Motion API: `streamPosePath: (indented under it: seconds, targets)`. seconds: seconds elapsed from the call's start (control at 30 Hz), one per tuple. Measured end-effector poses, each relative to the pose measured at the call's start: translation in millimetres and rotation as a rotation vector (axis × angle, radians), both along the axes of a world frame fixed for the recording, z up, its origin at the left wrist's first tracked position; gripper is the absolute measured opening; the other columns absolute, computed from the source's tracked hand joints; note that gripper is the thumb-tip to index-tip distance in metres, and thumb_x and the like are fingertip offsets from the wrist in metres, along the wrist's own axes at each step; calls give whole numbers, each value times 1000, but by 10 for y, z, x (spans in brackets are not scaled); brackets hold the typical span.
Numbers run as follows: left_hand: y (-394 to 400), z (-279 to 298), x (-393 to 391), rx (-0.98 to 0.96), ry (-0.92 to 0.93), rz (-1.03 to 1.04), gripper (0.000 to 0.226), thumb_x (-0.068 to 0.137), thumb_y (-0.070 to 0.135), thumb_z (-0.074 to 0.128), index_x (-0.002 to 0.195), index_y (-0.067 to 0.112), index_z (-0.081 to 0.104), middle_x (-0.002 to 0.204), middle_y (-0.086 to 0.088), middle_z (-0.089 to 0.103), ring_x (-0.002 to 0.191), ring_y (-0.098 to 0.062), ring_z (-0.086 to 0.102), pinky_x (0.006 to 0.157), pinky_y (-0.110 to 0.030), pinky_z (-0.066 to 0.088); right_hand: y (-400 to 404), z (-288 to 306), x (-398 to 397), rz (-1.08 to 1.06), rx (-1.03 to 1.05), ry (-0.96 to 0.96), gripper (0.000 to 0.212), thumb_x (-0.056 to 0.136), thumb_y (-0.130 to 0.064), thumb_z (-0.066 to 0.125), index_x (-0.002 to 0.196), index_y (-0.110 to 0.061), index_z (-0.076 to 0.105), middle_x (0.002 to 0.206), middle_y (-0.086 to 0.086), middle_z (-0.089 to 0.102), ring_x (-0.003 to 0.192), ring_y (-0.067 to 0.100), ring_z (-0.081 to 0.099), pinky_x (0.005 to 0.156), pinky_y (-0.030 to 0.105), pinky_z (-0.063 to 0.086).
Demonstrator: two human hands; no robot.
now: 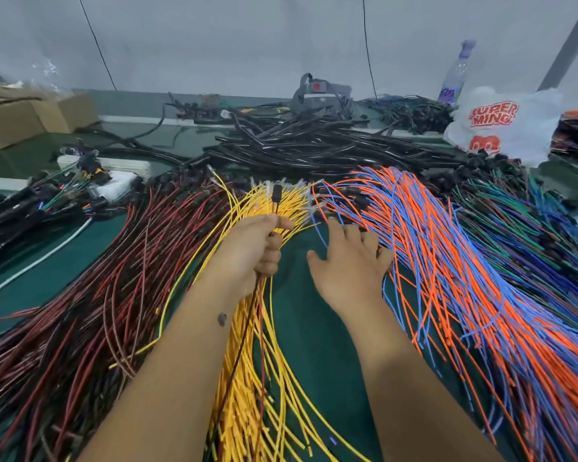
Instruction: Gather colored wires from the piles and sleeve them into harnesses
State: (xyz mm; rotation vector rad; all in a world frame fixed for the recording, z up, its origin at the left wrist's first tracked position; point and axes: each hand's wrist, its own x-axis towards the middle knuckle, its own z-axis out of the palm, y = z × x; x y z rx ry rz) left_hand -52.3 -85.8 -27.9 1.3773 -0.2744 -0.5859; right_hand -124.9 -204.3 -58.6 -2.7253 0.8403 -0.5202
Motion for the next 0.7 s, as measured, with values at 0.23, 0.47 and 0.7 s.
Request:
streamPosePath:
  seconds: [0.23, 0.47, 0.7]
  targets:
    - [9, 23, 4, -23, 44, 9, 30, 105, 24, 34, 93, 11, 59, 44, 11, 25, 33, -3, 17, 31, -13, 16, 36, 53, -17, -89, -142, -12, 20, 93, -33, 54, 102, -18, 64, 105, 4, 67, 113, 30, 40, 78, 39, 17]
    - [11, 15, 17, -167, 145, 87, 32, 105, 21, 35, 80, 9, 52, 44, 7, 34, 33, -4, 27, 32, -15, 24, 17, 148, -32, -286, -106, -439, 11, 96, -21, 52, 99, -12, 58, 100, 10, 61, 104, 33, 45, 77, 39, 19]
    - [-13, 19, 23, -355, 173, 81, 38, 107, 19, 21, 106, 0, 54, 100, -16, 66, 74, -16, 70, 62, -22, 58, 188, 120, -74, 400, 219, -549, 10, 94, -26, 54, 85, -23, 52, 62, -3, 56, 63, 31, 51, 61, 42, 41]
